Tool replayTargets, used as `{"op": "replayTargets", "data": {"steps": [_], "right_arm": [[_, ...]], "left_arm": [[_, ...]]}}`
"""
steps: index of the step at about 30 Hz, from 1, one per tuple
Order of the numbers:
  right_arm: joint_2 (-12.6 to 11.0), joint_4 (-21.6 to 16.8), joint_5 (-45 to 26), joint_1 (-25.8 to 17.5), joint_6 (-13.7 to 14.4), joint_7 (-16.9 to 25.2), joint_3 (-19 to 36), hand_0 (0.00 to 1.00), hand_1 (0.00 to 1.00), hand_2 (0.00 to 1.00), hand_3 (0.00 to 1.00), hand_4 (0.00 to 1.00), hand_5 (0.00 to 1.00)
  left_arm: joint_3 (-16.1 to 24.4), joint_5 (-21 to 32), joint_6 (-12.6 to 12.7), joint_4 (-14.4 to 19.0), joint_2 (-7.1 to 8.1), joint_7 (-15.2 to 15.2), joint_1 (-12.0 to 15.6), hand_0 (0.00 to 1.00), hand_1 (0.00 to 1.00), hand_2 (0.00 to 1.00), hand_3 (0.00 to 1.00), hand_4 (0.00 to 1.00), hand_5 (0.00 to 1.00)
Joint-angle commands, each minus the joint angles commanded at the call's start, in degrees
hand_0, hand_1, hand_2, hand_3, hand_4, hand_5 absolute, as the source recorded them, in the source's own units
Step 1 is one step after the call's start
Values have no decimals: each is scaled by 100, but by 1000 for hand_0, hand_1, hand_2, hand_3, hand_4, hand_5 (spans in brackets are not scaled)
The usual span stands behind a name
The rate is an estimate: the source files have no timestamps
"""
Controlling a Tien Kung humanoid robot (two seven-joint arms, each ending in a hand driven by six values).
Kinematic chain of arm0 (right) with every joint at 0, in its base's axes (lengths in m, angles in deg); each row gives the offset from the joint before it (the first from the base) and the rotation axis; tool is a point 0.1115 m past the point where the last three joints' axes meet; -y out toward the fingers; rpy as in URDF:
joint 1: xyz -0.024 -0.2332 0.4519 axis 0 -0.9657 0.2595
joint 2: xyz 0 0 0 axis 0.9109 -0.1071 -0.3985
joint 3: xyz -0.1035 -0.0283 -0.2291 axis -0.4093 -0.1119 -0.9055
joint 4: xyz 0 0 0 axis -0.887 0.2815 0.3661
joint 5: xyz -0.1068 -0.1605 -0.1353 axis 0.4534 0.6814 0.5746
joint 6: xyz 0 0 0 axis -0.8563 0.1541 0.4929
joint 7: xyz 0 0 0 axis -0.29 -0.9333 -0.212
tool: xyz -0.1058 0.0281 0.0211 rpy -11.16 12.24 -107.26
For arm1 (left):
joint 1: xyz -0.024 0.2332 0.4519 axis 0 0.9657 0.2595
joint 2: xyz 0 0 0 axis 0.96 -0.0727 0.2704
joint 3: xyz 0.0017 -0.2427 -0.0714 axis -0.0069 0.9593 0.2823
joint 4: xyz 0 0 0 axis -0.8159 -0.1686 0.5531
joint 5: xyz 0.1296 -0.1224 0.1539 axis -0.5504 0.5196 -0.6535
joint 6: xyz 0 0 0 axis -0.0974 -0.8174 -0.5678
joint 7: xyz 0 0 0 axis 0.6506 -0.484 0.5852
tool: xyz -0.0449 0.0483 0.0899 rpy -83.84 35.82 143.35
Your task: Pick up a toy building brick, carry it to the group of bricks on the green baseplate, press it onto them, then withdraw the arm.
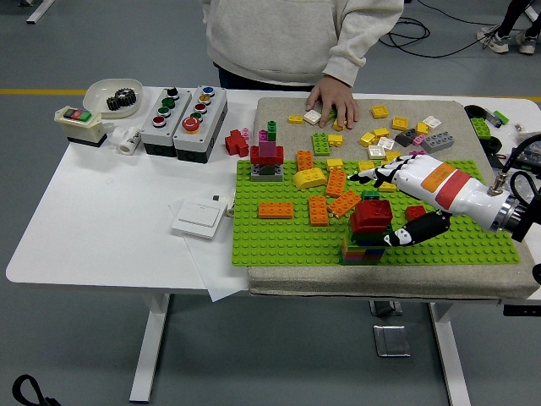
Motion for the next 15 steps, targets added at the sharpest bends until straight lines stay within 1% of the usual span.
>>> {"op": "replayTargets", "data": {"steps": [1,2,5,7,8,13,14,15], "right_arm": [[0,-2,-2,-2,1,1,2,837,741,864,949,998,620],[-6,-41,-23,-34,42,-11,43,911,823,904,977,998,634],[-29,-204,-80,-154,212,-40,221,911,823,904,977,998,634],[-72,-411,-83,-315,394,-60,427,911,823,904,977,998,634],[-83,-463,-80,-355,424,-59,482,934,846,895,908,998,655],[-170,-835,27,-729,518,-87,942,934,846,895,908,998,655],[-180,-880,34,-778,530,-87,1001,907,813,846,853,998,658],[-203,-959,43,-865,542,-77,1092,907,813,846,853,998,658]], "left_arm": [[0,0,0,0,0,0,0,668,701,720,587,670,667],[2,-5,-2,0,0,0,0,670,699,720,587,670,667],[7,-18,-5,-1,2,0,1,670,699,720,587,670,667],[11,-18,-3,-4,2,-1,3,670,699,720,587,670,667],[12,-19,-4,-5,2,-1,4,668,699,720,587,669,665],[31,-50,-15,-7,2,-6,-2,668,699,720,587,669,665],[31,-51,-15,-7,2,-6,-3,669,699,720,588,669,665],[36,-56,-17,-8,3,-8,-2,669,699,720,588,669,665]]}}
